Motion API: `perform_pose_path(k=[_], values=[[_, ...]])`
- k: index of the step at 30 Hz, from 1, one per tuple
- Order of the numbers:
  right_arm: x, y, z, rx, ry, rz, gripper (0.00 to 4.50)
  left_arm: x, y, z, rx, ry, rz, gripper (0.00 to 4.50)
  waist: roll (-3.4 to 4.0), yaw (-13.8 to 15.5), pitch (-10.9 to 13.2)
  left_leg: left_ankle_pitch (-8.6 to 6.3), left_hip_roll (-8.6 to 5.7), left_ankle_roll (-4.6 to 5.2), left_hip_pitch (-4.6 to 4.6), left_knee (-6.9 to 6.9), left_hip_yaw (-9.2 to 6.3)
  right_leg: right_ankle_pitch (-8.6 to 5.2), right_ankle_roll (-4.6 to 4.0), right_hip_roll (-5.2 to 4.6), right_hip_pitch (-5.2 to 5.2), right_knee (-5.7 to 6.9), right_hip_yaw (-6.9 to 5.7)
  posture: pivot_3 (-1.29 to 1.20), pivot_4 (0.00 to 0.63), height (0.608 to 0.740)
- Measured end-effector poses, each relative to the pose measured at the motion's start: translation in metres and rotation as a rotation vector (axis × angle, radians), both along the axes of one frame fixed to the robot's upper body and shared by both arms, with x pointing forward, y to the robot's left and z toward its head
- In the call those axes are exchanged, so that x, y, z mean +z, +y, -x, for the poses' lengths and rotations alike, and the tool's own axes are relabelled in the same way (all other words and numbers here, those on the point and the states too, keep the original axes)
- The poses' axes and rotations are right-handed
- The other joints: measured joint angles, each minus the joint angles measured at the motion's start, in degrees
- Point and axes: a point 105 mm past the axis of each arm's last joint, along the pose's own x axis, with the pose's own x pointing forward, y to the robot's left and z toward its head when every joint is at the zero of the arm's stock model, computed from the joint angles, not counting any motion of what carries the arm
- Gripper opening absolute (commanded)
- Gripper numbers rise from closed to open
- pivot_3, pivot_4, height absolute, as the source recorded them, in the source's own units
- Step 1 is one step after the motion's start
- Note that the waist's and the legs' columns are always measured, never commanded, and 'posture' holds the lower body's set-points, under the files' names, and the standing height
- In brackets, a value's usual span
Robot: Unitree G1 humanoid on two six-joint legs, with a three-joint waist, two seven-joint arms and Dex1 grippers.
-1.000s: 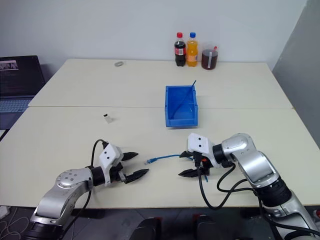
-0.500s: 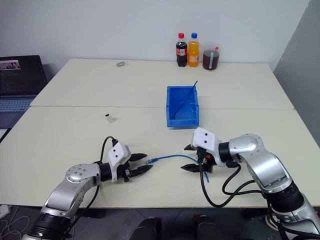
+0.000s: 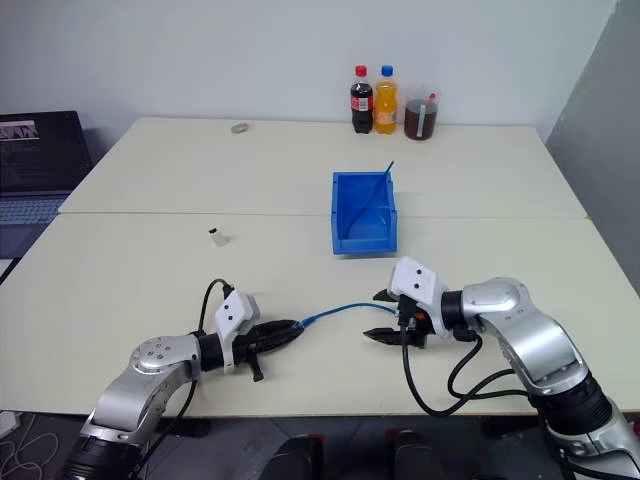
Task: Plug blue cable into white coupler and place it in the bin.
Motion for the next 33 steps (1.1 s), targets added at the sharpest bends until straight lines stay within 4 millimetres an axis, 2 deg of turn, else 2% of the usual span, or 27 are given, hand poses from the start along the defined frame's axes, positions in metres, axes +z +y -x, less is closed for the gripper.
perform_pose_path(k=[4, 8, 12, 14, 17, 22, 27, 33], values=[[-0.001, 0.0, 0.007, -0.01, 0.033, -0.053, 3.39, 0.0, -0.009, 0.015, -0.043, 0.067, 0.038, 0.25, -0.01, -0.05, 0.0, 0.0, 0.02, 0.0, -0.03, -0.01, -0.01, -0.01, 0.0, 0.01, -0.01, 0.0, -0.02, 0.0, 0.15, 0.74], [-0.003, 0.005, 0.014, -0.024, 0.107, -0.132, 3.39, 0.013, -0.022, 0.013, -0.045, 0.082, 0.129, 0.25, -0.01, 0.03, 0.01, 0.0, 0.02, 0.0, -0.03, 0.01, -0.05, -0.02, 0.05, 0.03, -0.01, 0.02, -0.04, 0.0, 0.15, 0.74], [0.0, 0.01, 0.026, -0.03, 0.197, -0.214, 3.39, 0.043, -0.033, 0.008, -0.037, 0.096, 0.291, 0.25, -0.04, -0.01, 0.01, 0.0, 0.03, 0.0, -0.04, 0.03, -0.05, -0.02, 0.06, 0.06, 0.0, 0.02, -0.02, 0.0, 0.15, 0.74], [0.0, 0.008, 0.028, -0.059, 0.231, -0.241, 3.39, 0.062, -0.042, 0.014, -0.066, 0.14, 0.41, 0.25, -0.04, -0.06, 0.01, 0.0, 0.03, 0.0, -0.04, 0.03, -0.06, -0.02, 0.07, 0.06, 0.0, 0.01, -0.03, 0.0, 0.15, 0.74], [-0.003, 0.008, 0.029, -0.104, 0.274, -0.291, 3.39, 0.073, -0.049, 0.02, -0.099, 0.187, 0.485, 0.25, -0.04, -0.13, 0.01, 0.0, 0.04, 0.0, -0.03, 0.01, -0.05, -0.03, 0.07, 0.08, 0.0, 0.01, -0.03, 0.0, 0.15, 0.74], [0.005, 0.019, 0.024, -0.145, 0.336, -0.454, 3.39, 0.082, -0.053, 0.022, -0.12, 0.201, 0.511, 0.25, -0.04, -0.17, 0.01, 0.0, 0.06, 0.0, -0.02, 0.02, -0.06, -0.02, 0.07, 0.14, -0.01, 0.03, -0.01, 0.0, 0.15, 0.74], [0.01, 0.012, 0.011, -0.215, 0.416, -0.561, 3.39, 0.081, -0.053, 0.022, -0.113, 0.212, 0.505, 0.25, -0.04, -0.15, 0.01, 0.0, 0.03, 0.0, -0.02, 0.02, -0.02, 0.0, 0.03, 0.12, -0.01, 0.01, 0.03, 0.0, 0.15, 0.74], [0.023, 0.019, 0.009, -0.186, 0.493, -0.656, 3.39, 0.08, -0.052, 0.022, -0.105, 0.21, 0.498, 0.25, -0.04, -0.2, 0.01, 0.0, 0.05, 0.0, -0.03, -0.02, -0.02, -0.03, 0.0, 0.14, -0.04, 0.01, 0.03, 0.0, 0.15, 0.74]])
